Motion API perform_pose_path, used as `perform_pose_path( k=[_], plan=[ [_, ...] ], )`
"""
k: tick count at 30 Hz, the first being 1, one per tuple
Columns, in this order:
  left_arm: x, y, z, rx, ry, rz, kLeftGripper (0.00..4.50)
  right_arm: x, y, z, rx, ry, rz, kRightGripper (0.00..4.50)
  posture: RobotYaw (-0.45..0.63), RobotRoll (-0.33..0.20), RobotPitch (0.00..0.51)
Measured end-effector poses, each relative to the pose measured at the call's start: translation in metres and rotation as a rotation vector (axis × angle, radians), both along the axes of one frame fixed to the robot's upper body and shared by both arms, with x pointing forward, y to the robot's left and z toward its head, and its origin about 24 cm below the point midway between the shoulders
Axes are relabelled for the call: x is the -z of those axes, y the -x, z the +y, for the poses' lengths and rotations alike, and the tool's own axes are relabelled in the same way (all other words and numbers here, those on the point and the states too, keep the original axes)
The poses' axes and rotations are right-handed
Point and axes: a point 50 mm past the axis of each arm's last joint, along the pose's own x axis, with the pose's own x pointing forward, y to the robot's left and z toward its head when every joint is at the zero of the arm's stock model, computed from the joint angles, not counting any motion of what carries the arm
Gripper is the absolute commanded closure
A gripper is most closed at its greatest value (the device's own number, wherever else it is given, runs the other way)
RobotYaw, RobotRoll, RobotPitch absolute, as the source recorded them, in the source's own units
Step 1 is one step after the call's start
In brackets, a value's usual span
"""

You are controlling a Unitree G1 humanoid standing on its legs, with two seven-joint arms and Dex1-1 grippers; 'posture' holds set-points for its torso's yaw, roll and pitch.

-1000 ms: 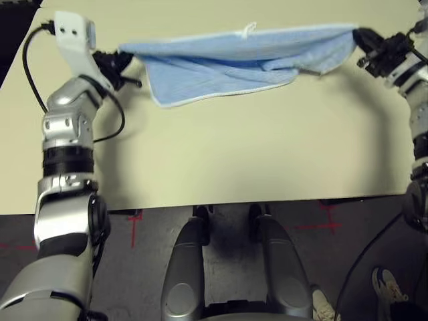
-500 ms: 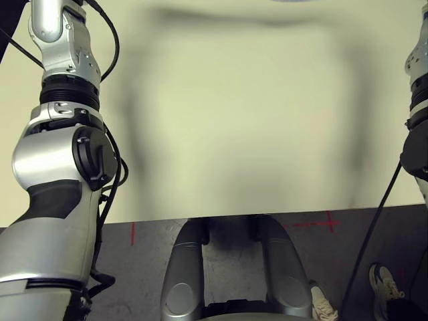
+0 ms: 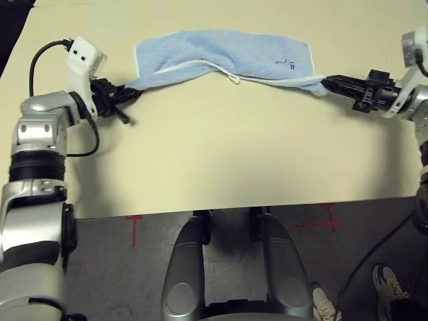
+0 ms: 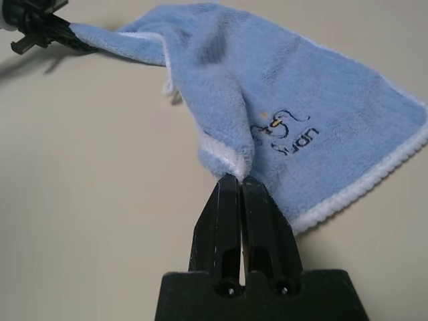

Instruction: Fold the towel and set it aside.

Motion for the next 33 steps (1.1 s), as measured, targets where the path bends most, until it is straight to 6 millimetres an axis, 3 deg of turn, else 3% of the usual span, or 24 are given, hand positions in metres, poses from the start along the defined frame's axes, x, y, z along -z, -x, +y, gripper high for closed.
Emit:
perform_pose_path(
  k=[4, 7, 14, 18, 22, 26, 33],
  plan=[
    [-0.002, 0.0, -0.003, 0.006, 0.014, 0.011, 4.48, -0.017, -0.002, 0.002, -0.002, -0.009, -0.039, 4.5, 0.0, 0.0, 0.423],
    [-0.006, 0.001, -0.003, 0.035, 0.006, 0.026, 4.48, -0.022, 0.001, -0.007, 0.012, 0.026, -0.028, 4.5, 0.01, 0.0, 0.423],
    [-0.026, 0.009, 0.021, 0.085, -0.202, 0.056, 4.48, -0.015, 0.016, -0.026, -0.044, 0.205, 0.088, 4.5, 0.02, 0.0, 0.421],
    [-0.041, 0.007, 0.024, 0.11, -0.305, 0.028, 4.48, -0.013, 0.019, -0.03, -0.046, 0.27, 0.094, 4.5, 0.02, 0.0, 0.416],
    [-0.056, 0.004, 0.022, 0.13, -0.309, -0.053, 4.48, -0.012, 0.018, -0.032, -0.028, 0.287, 0.066, 4.5, 0.02, 0.0, 0.414],
    [-0.056, 0.001, 0.017, 0.176, -0.234, -0.098, 4.48, -0.018, 0.015, -0.028, -0.032, 0.251, 0.017, 4.5, 0.03, 0.0, 0.415],
    [-0.055, 0.014, 0.029, 0.221, -0.245, 0.027, 4.48, -0.017, 0.012, -0.022, -0.062, 0.257, 0.019, 4.5, 0.04, 0.0, 0.414]
  ],
)
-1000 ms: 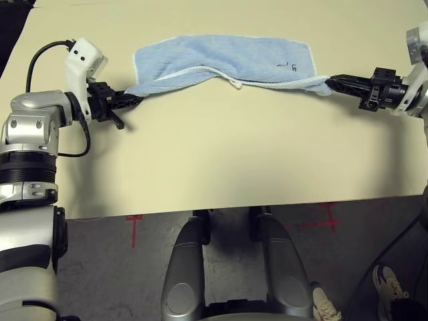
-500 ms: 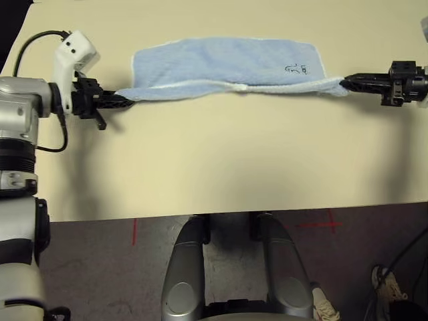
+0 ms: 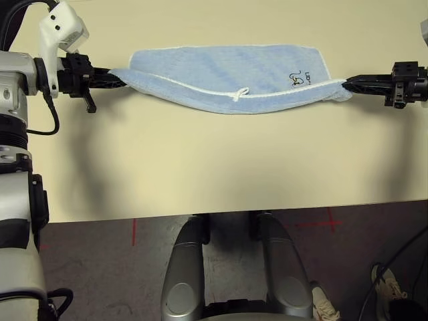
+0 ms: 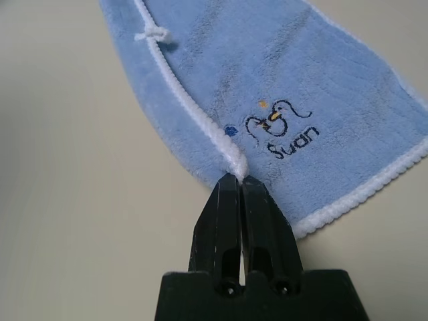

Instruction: Fold the towel and set it aside.

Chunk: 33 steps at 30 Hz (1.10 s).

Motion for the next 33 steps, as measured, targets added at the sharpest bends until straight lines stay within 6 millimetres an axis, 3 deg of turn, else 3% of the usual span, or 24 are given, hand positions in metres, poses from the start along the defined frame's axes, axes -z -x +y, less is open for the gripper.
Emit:
perform_pose_path(
  k=[5, 11, 15, 24, 33],
  plan=[
    [0.003, 0.014, 0.016, -0.018, -0.155, 0.132, 4.48, -0.002, 0.0, 0.004, -0.02, 0.06, 0.049, 4.5, 0.04, 0.0, 0.413],
    [0.017, 0.018, 0.02, 0.01, -0.266, 0.207, 4.48, 0.005, 0.009, 0.004, -0.06, 0.18, 0.103, 4.5, 0.04, 0.0, 0.409],
    [0.018, 0.019, 0.016, 0.037, -0.281, 0.214, 4.48, 0.012, 0.011, 0.003, -0.076, 0.22, 0.117, 4.5, 0.04, 0.0, 0.408],
    [0.016, 0.016, 0.016, 0.063, -0.246, 0.16, 4.48, 0.007, 0.019, 0.004, -0.109, 0.204, 0.132, 4.5, 0.04, 0.0, 0.403],
    [0.016, 0.013, 0.012, 0.094, -0.166, 0.107, 4.48, 0.003, 0.04, -0.008, -0.097, 0.142, 0.255, 4.5, 0.03, 0.0, 0.397]
  ],
)
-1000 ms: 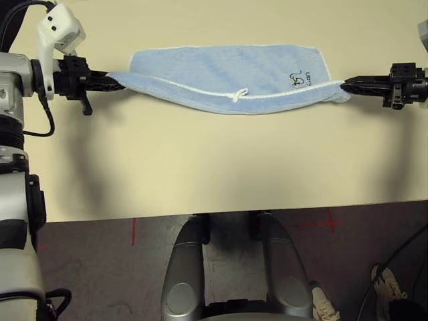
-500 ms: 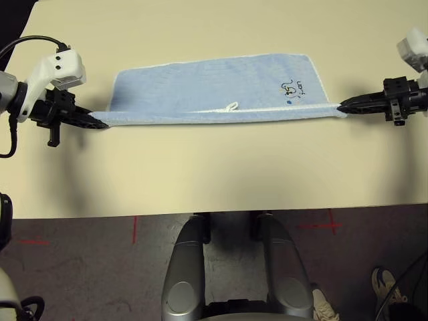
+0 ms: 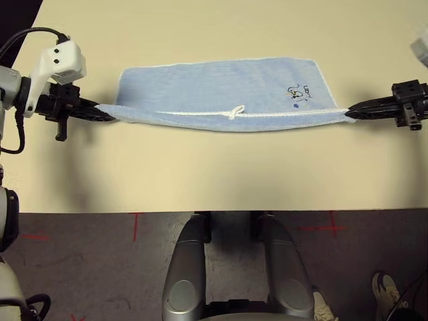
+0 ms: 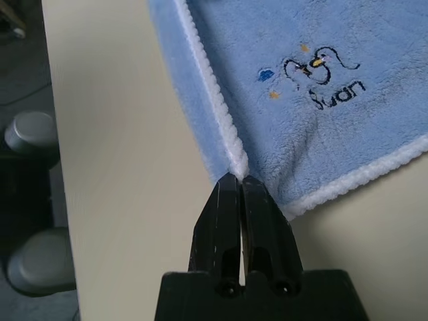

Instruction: Fold the towel and set it aside.

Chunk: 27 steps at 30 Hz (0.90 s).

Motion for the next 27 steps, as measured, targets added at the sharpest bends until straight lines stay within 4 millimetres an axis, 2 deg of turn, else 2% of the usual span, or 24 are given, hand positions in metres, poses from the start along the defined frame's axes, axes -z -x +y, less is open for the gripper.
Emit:
perform_pose_path(
  k=[9, 15, 22, 27],
  plan=[
    [0.007, 0.001, 0.006, -0.024, 0.012, 0.024, 4.48, 0.012, 0.003, 0.003, -0.054, 0.073, 0.009, 4.5, 0.04, 0.0, 0.396],
    [0.007, 0.0, 0.009, -0.052, 0.034, 0.042, 4.48, 0.019, -0.014, 0.009, -0.064, 0.096, -0.06, 4.5, 0.05, 0.0, 0.39],
    [-0.011, -0.003, 0.002, -0.069, 0.066, 0.027, 4.48, -0.011, -0.031, 0.01, -0.002, 0.095, -0.208, 4.5, 0.06, 0.0, 0.381],
    [-0.024, -0.008, -0.004, -0.047, 0.049, -0.042, 4.48, -0.014, -0.039, 0.011, 0.049, 0.092, -0.277, 4.5, 0.06, 0.0, 0.379]
  ],
)
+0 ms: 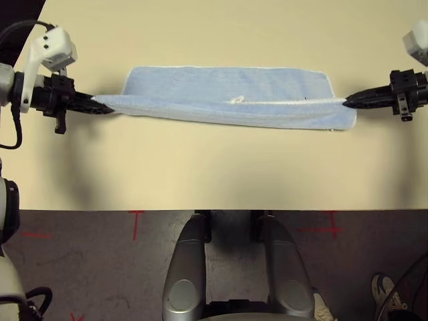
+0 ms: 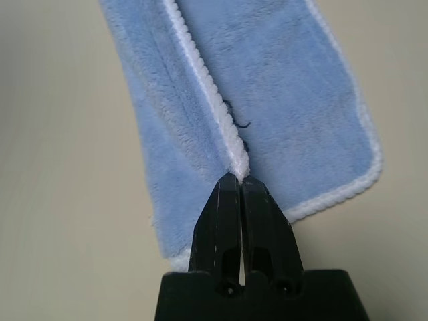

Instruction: Fold the towel and set it aside.

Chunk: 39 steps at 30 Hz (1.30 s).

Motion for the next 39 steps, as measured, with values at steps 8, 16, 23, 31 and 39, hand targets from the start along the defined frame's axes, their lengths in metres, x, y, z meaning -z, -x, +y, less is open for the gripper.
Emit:
perform_pose_path(
  k=[8, 16, 23, 31, 39],
  plan=[
    [0.007, -0.02, -0.009, -0.053, -0.007, -0.131, 4.48, 0.004, -0.004, -0.006, 0.075, 0.041, -0.071, 4.5, 0.05, 0.0, 0.385],
    [0.013, -0.028, -0.015, -0.081, -0.034, -0.137, 4.48, 0.005, -0.008, -0.007, 0.128, 0.07, -0.138, 4.5, 0.04, 0.0, 0.386],
    [0.003, -0.032, -0.021, -0.088, -0.027, -0.185, 4.48, 0.005, -0.011, -0.008, 0.169, 0.074, -0.184, 4.5, 0.04, 0.0, 0.385],
    [0.003, -0.037, -0.024, -0.131, -0.034, -0.216, 4.48, 0.008, -0.018, 0.003, 0.177, 0.034, -0.223, 4.5, 0.05, 0.0, 0.387],
    [0.002, -0.043, -0.027, -0.178, -0.016, -0.283, 4.48, 0.009, -0.024, 0.008, 0.221, 0.019, -0.277, 4.5, 0.04, 0.0, 0.387]
  ],
)
